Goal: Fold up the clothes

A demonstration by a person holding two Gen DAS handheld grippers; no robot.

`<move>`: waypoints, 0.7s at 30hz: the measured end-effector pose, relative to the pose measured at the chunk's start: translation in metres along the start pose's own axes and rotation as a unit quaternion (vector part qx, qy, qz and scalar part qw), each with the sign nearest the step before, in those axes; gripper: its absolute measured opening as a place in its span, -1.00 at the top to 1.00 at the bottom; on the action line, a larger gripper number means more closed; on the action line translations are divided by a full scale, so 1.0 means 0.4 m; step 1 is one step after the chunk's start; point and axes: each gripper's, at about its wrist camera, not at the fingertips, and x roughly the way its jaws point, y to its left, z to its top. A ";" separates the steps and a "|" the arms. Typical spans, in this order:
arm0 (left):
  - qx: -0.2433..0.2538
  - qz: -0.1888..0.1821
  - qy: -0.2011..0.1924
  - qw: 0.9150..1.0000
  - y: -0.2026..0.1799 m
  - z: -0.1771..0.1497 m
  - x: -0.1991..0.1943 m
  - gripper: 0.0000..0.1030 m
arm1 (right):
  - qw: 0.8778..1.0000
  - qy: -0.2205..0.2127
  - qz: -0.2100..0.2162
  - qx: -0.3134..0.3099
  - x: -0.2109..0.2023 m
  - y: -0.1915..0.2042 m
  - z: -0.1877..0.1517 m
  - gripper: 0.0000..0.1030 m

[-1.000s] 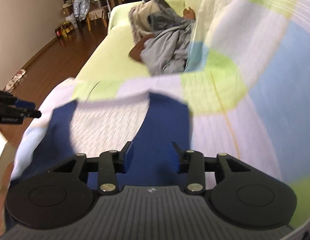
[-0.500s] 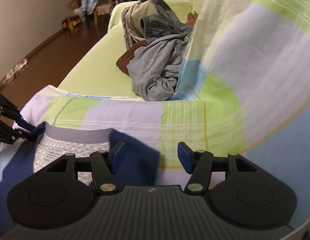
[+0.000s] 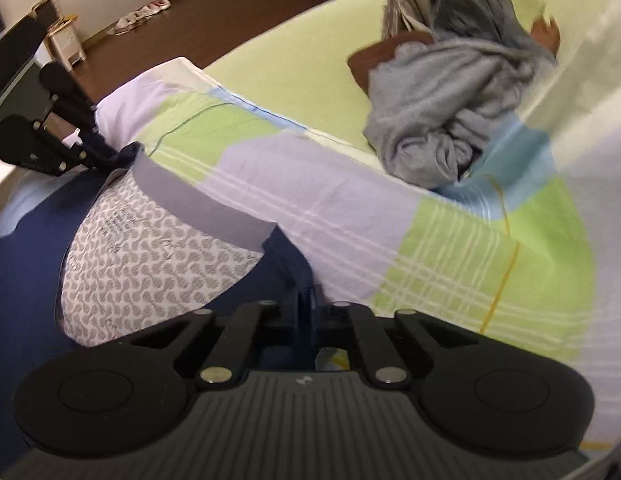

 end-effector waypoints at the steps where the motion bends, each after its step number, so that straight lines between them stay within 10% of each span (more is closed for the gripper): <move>1: 0.012 0.007 -0.009 1.000 -0.011 0.000 -0.019 0.98 | 1.000 -0.010 -0.014 -0.002 -0.019 0.012 -0.007 0.96; 9: 0.072 0.013 -0.099 0.992 -0.217 -0.039 -0.319 0.98 | 0.990 -0.103 -0.085 -0.044 -0.347 0.226 -0.127 0.96; 21: 0.174 -0.005 -0.081 0.981 -0.867 -0.379 -0.541 0.98 | 0.992 -0.023 -0.113 -0.060 -0.608 0.638 -0.619 0.97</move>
